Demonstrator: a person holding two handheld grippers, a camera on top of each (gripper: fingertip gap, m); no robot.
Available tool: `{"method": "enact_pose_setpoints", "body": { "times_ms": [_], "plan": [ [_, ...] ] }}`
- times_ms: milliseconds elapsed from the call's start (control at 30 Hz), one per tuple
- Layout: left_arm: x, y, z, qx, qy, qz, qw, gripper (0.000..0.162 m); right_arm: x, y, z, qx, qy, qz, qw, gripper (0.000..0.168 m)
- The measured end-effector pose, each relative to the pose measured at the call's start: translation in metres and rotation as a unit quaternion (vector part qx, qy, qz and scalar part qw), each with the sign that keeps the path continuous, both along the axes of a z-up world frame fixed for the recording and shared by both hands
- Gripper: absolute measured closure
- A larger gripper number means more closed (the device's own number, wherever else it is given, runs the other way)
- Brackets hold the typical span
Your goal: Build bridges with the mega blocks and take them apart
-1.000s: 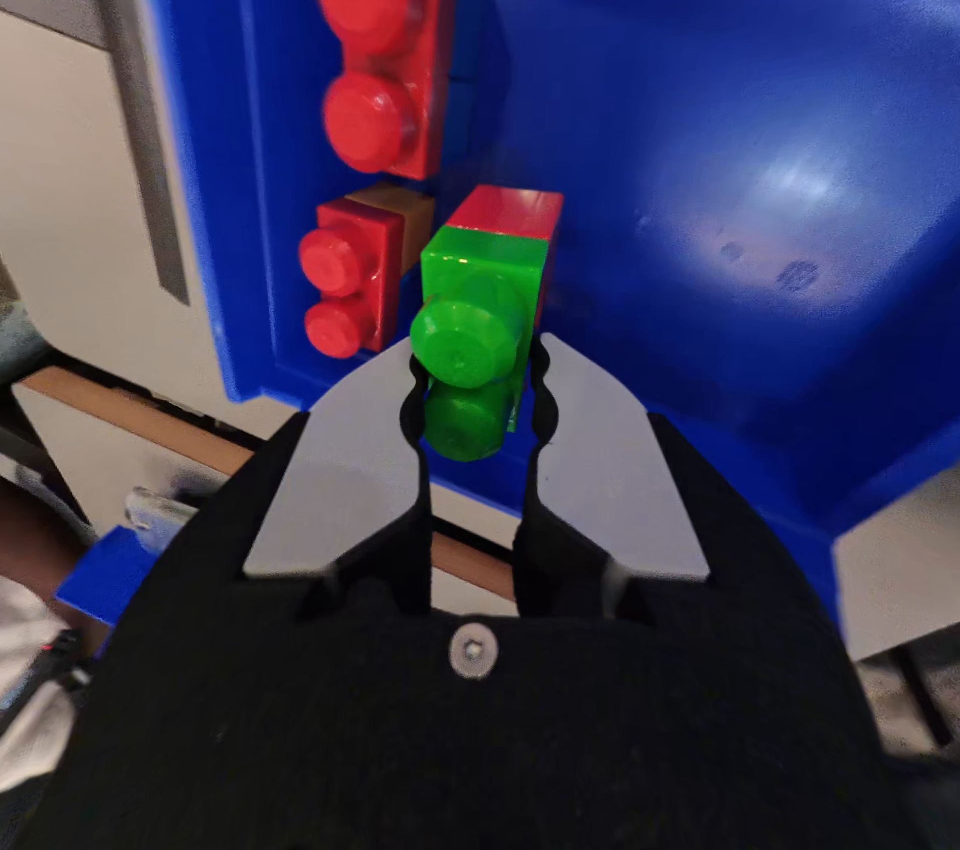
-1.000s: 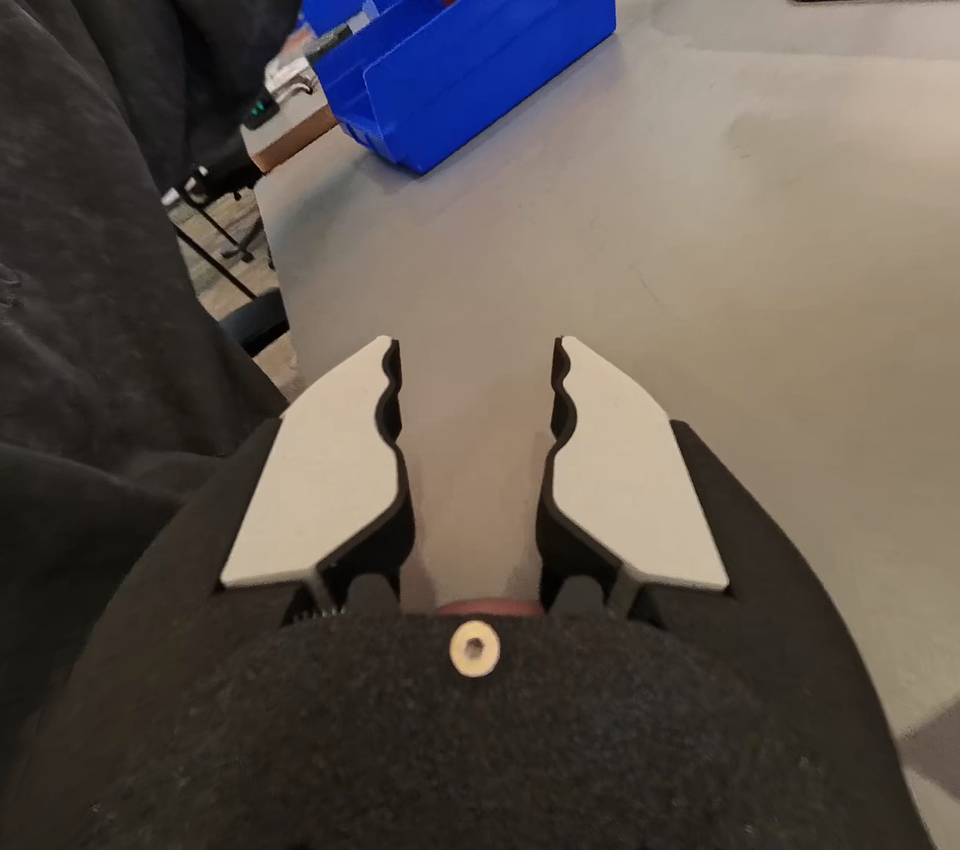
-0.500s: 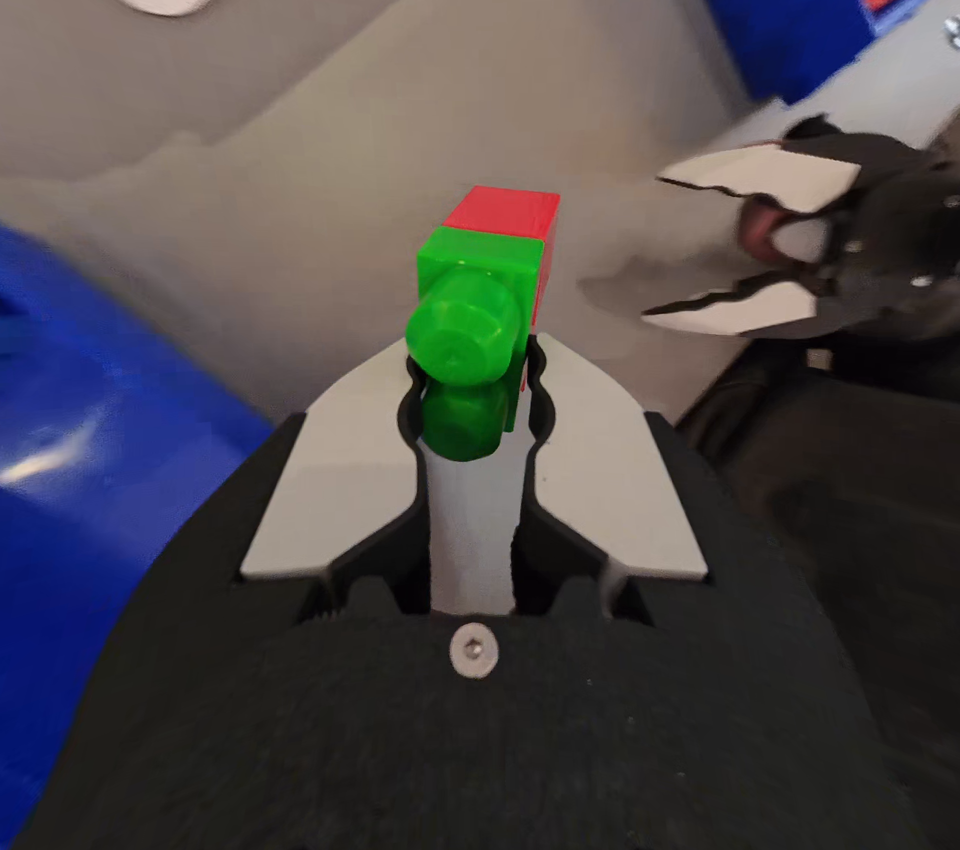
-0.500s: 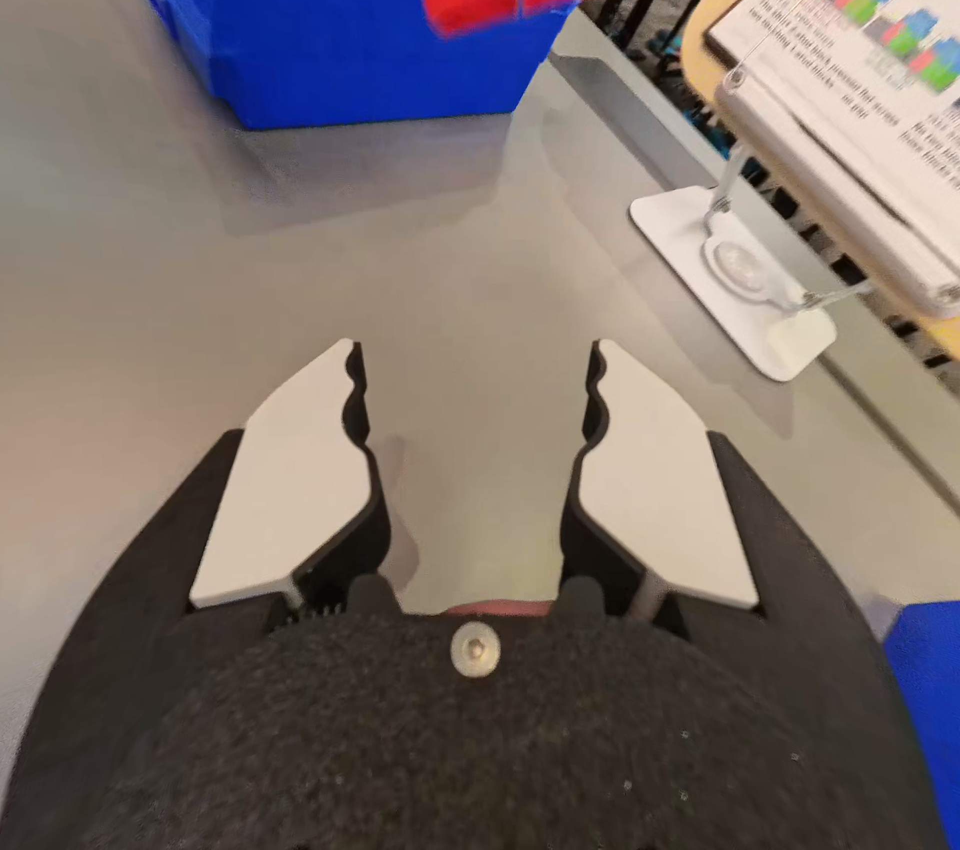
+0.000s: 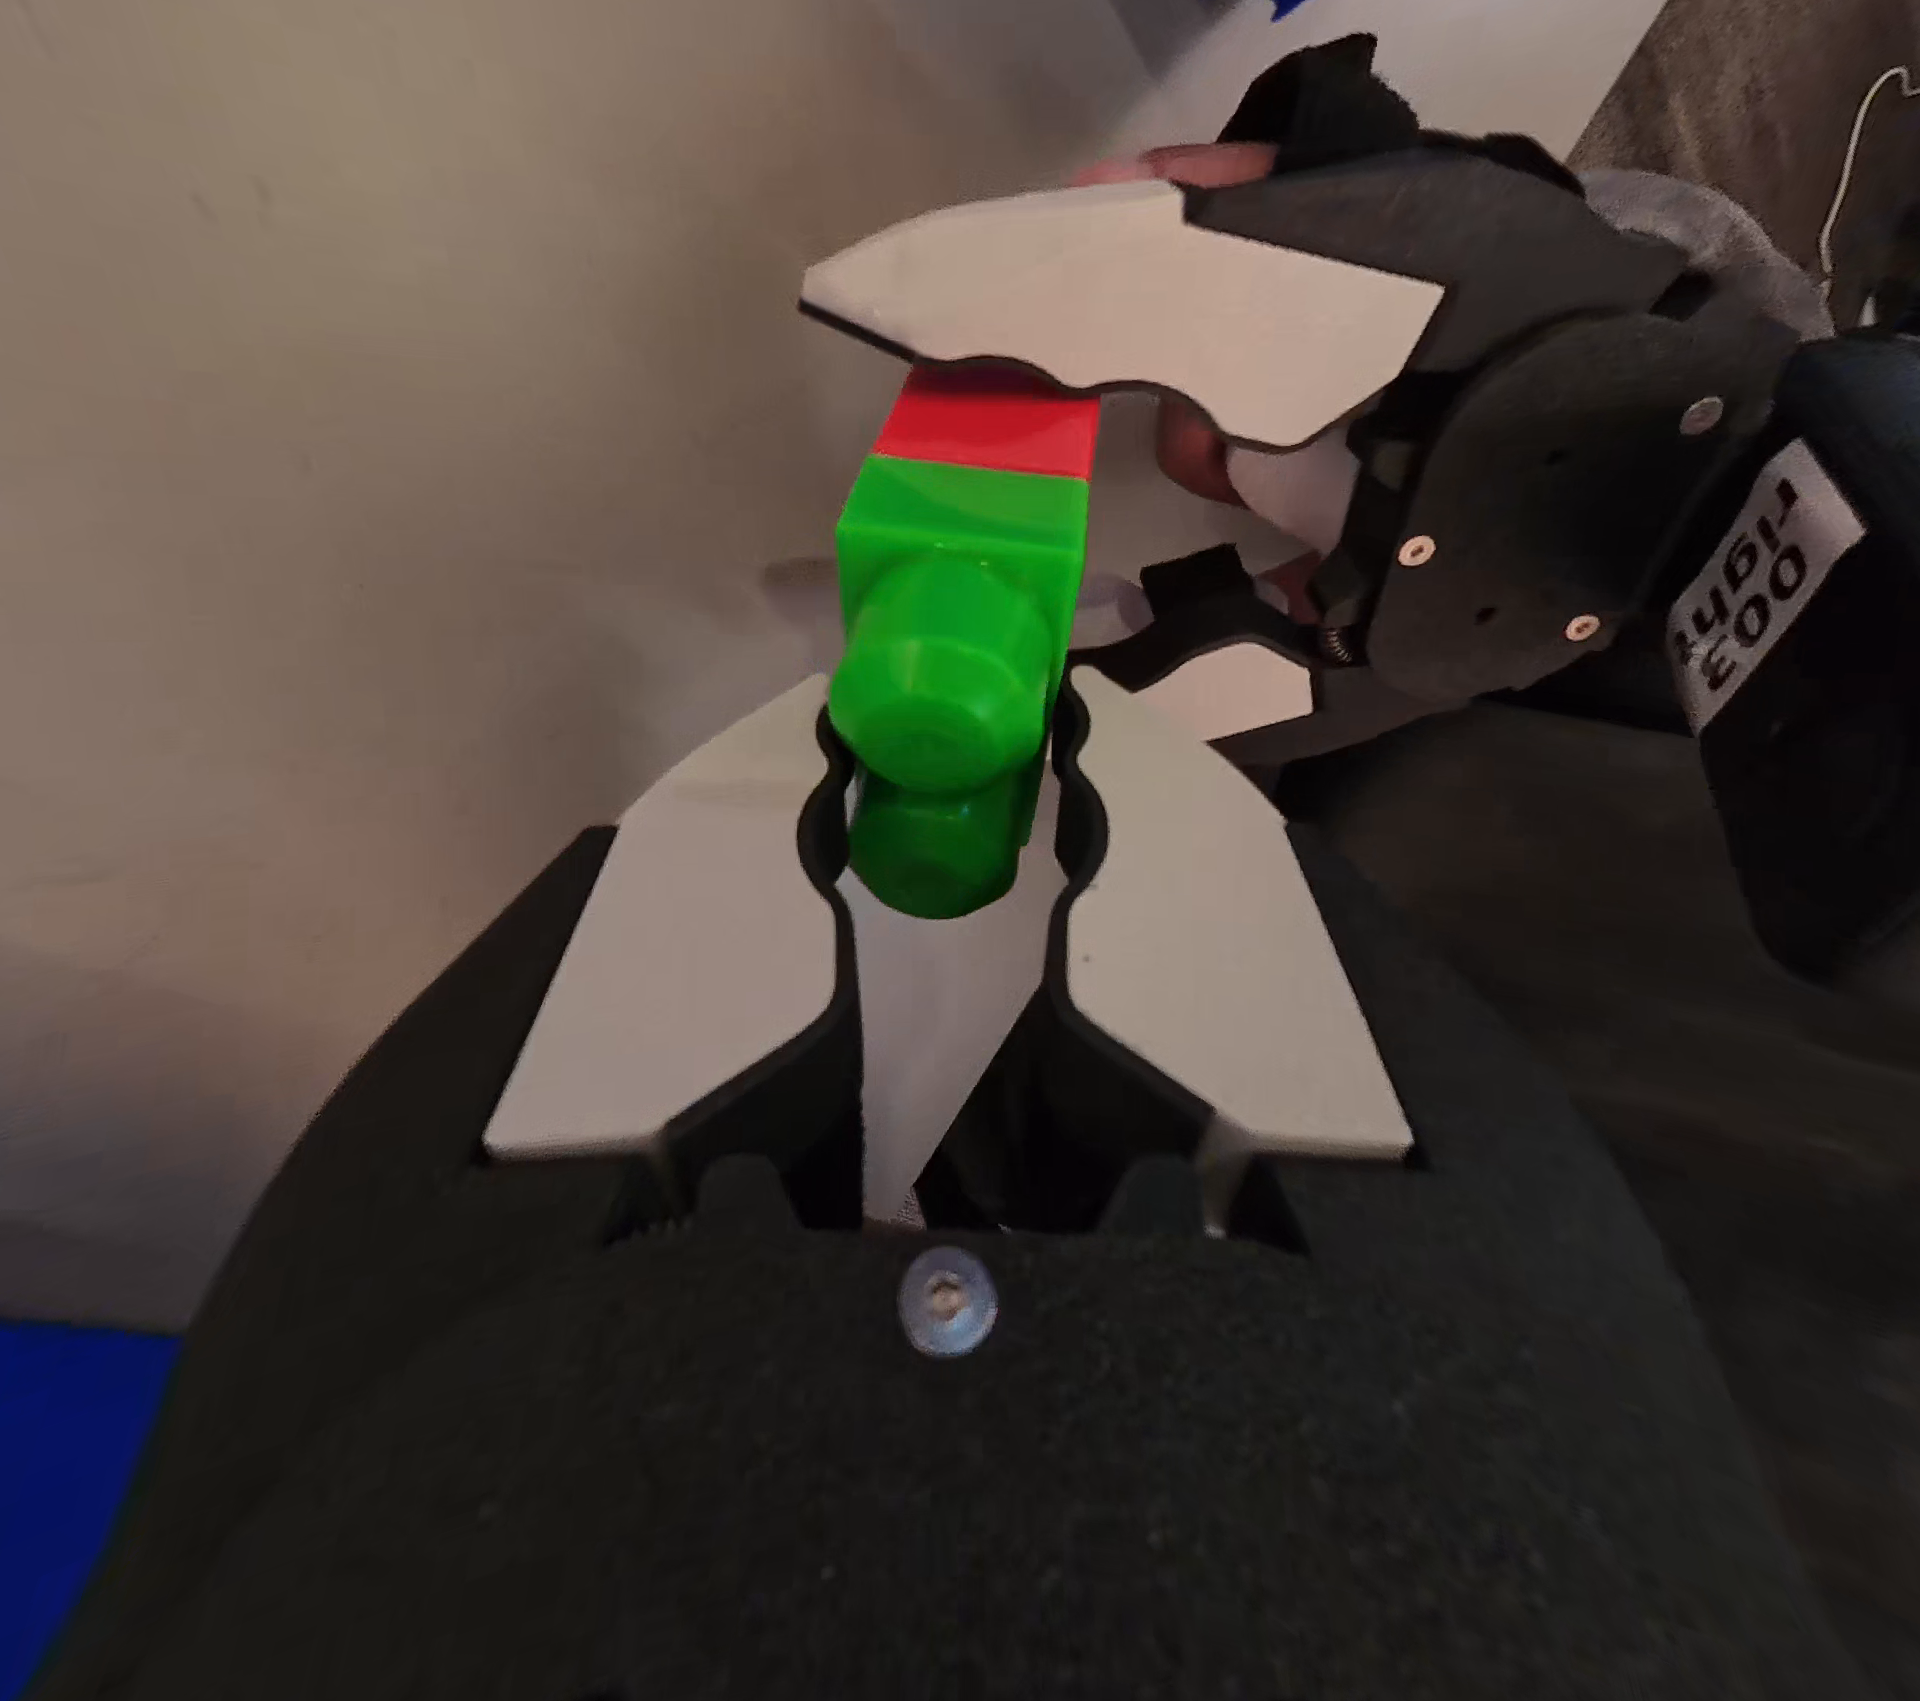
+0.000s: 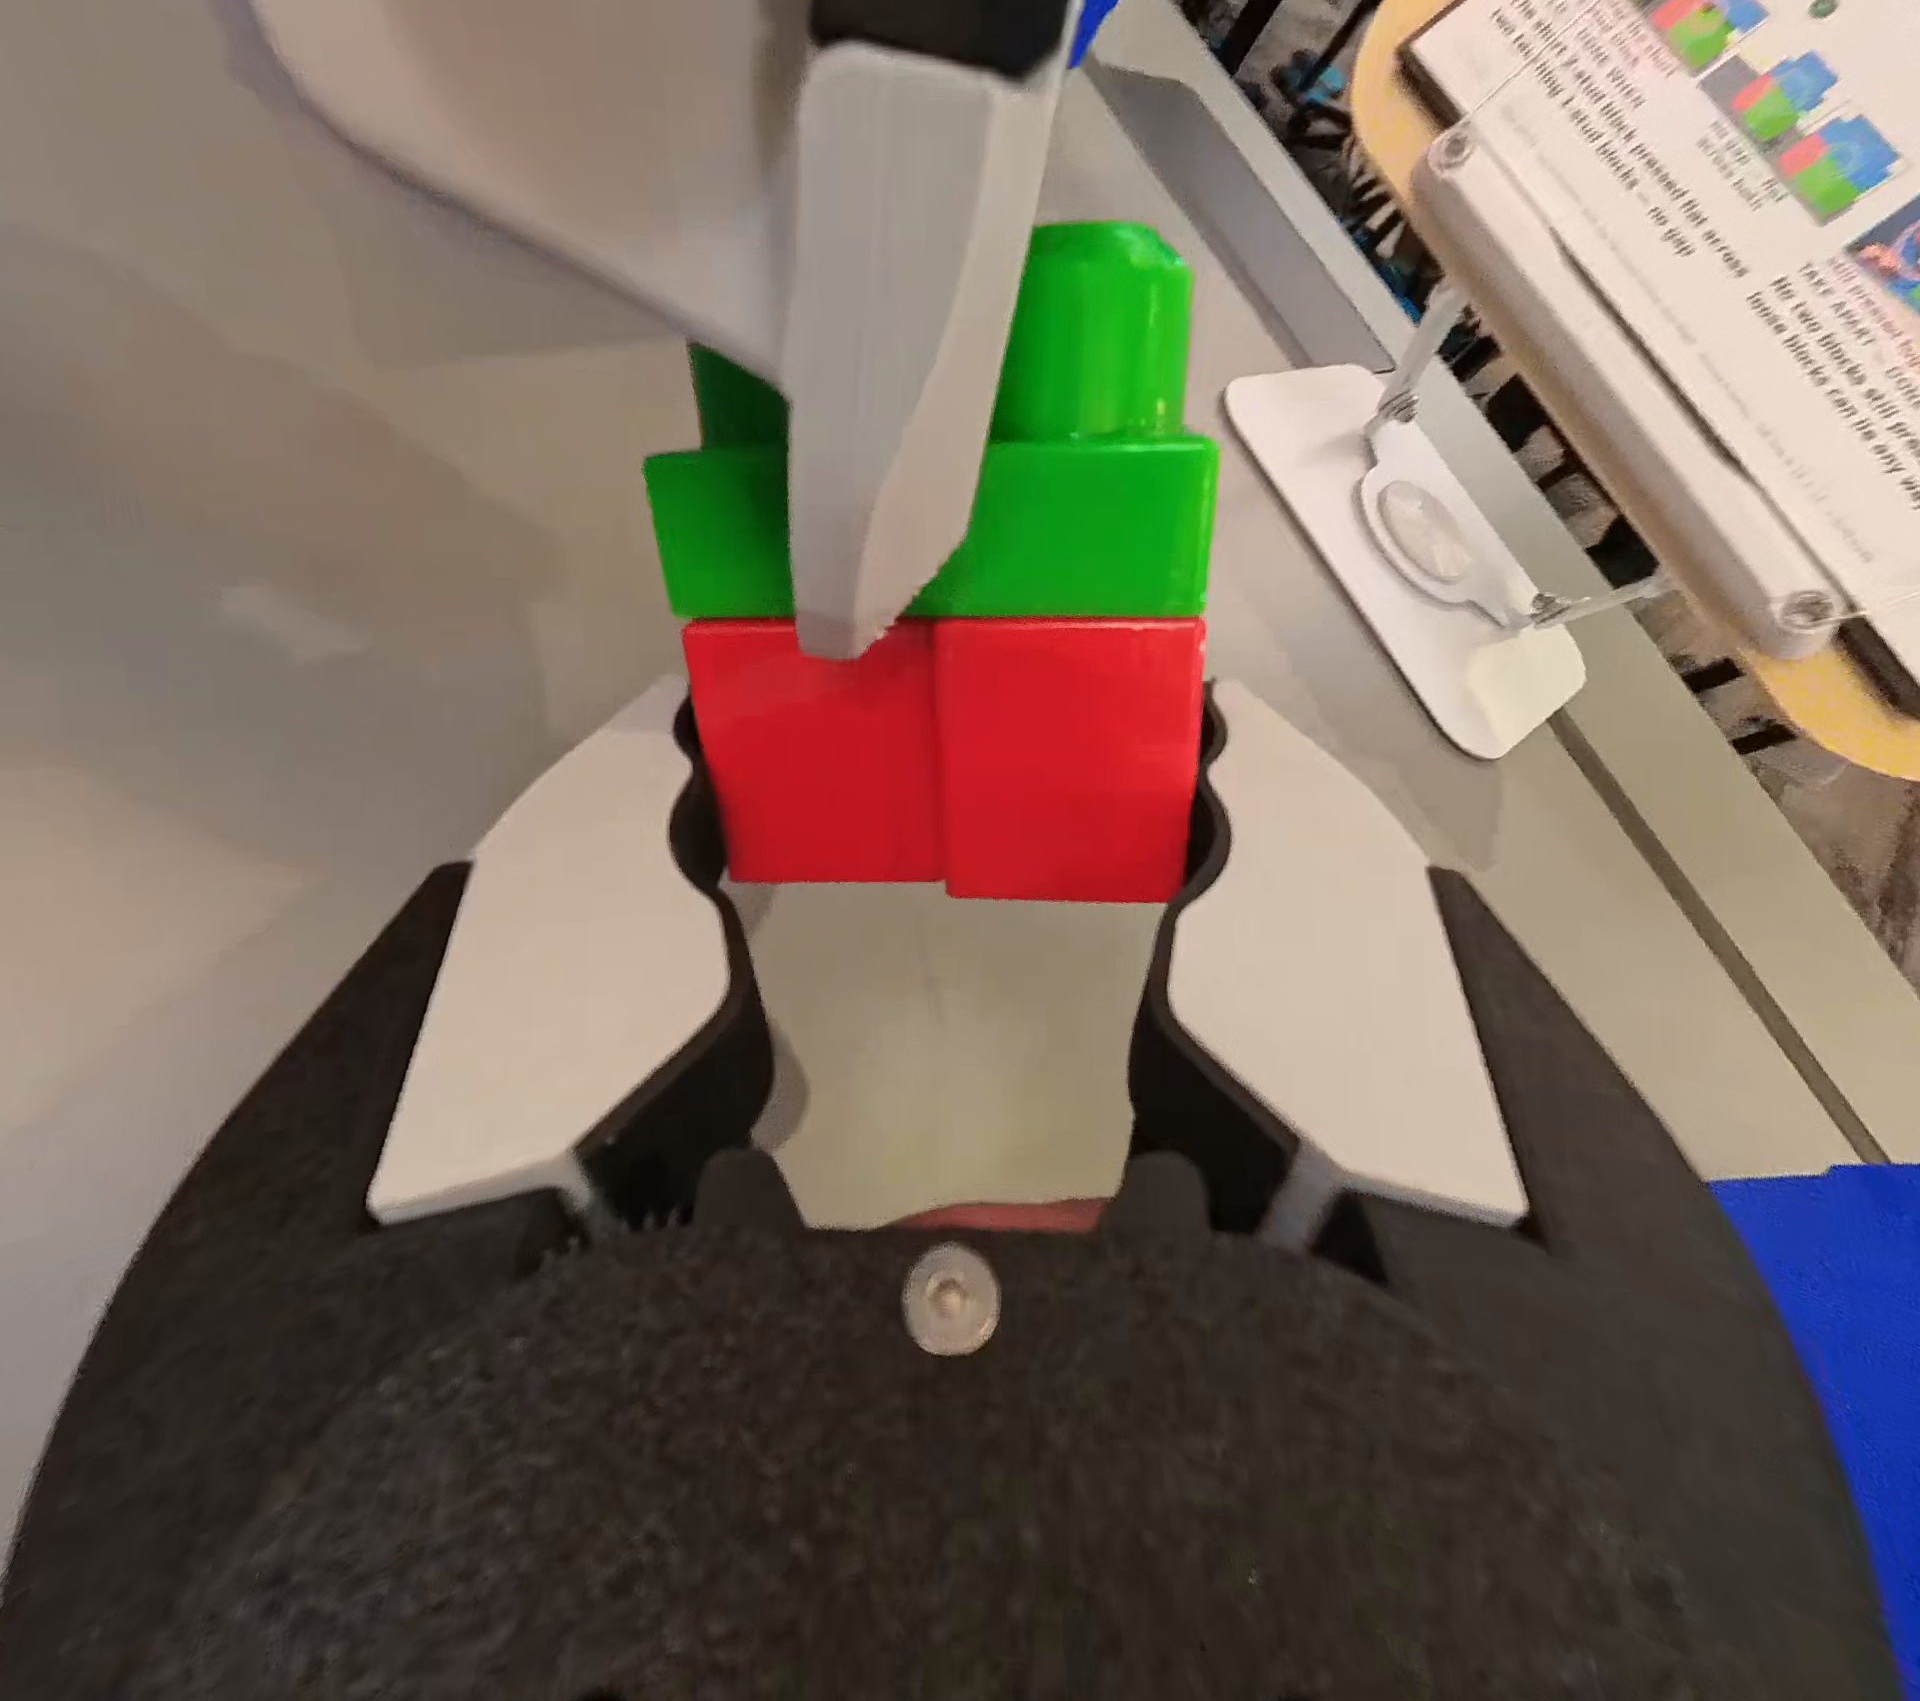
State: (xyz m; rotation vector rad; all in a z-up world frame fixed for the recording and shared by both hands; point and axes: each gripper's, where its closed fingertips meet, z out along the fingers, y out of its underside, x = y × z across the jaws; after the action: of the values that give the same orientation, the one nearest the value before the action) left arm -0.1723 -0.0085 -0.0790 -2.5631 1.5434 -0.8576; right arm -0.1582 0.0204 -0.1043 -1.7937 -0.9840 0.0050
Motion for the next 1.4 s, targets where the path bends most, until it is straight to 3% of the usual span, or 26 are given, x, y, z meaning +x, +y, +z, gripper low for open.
{"method": "enact_pose_setpoints", "body": {
  "times_ms": [267,367,433,567,733,900,967,1100,1200,1400],
  "plan": [
    [-0.003,-0.007,-0.003,-0.014,-0.008,-0.023,1.0,0.127,0.001,-0.005,-0.013,-0.023,-0.014,0.026,0.999,0.084],
    [-0.01,0.004,0.006,-0.014,-0.027,-0.004,1.0,0.127,0.017,-0.001,-0.039,-0.052,-0.063,0.005,0.997,0.088],
    [-0.02,0.017,0.023,-0.015,-0.051,0.01,0.999,0.127,0.018,-0.004,-0.052,-0.09,-0.012,0.011,0.996,0.088],
    [-0.046,0.026,0.035,0.022,-0.068,0.016,0.997,0.127,0.03,-0.002,-0.05,-0.103,0.001,-0.011,0.995,0.088],
    [-0.05,0.026,0.038,0.129,-0.183,0.075,0.972,0.127,0.034,-0.002,-0.024,-0.081,0.032,-0.019,0.996,0.088],
    [-0.047,0.0,0.005,0.207,-0.288,0.168,0.92,0.127,0.054,-0.011,0.026,-0.033,0.039,-0.044,0.998,0.088],
    [-0.049,-0.009,-0.007,0.237,-0.299,0.197,0.903,0.127,0.081,-0.016,0.061,0.002,0.045,-0.073,0.996,0.088],
    [-0.051,-0.034,-0.005,0.264,-0.317,0.159,0.897,0.127,0.191,-0.02,0.122,0.043,0.052,-0.195,0.979,0.088],
    [-0.047,-0.043,-0.01,0.242,-0.32,0.135,0.906,0.127,0.288,-0.01,0.103,-0.028,0.018,-0.291,0.956,0.087],
    [-0.041,-0.046,-0.02,0.242,-0.308,0.109,0.914,0.127,0.387,0.026,-0.001,-0.277,-0.012,-0.347,0.896,0.087]
  ]
}}
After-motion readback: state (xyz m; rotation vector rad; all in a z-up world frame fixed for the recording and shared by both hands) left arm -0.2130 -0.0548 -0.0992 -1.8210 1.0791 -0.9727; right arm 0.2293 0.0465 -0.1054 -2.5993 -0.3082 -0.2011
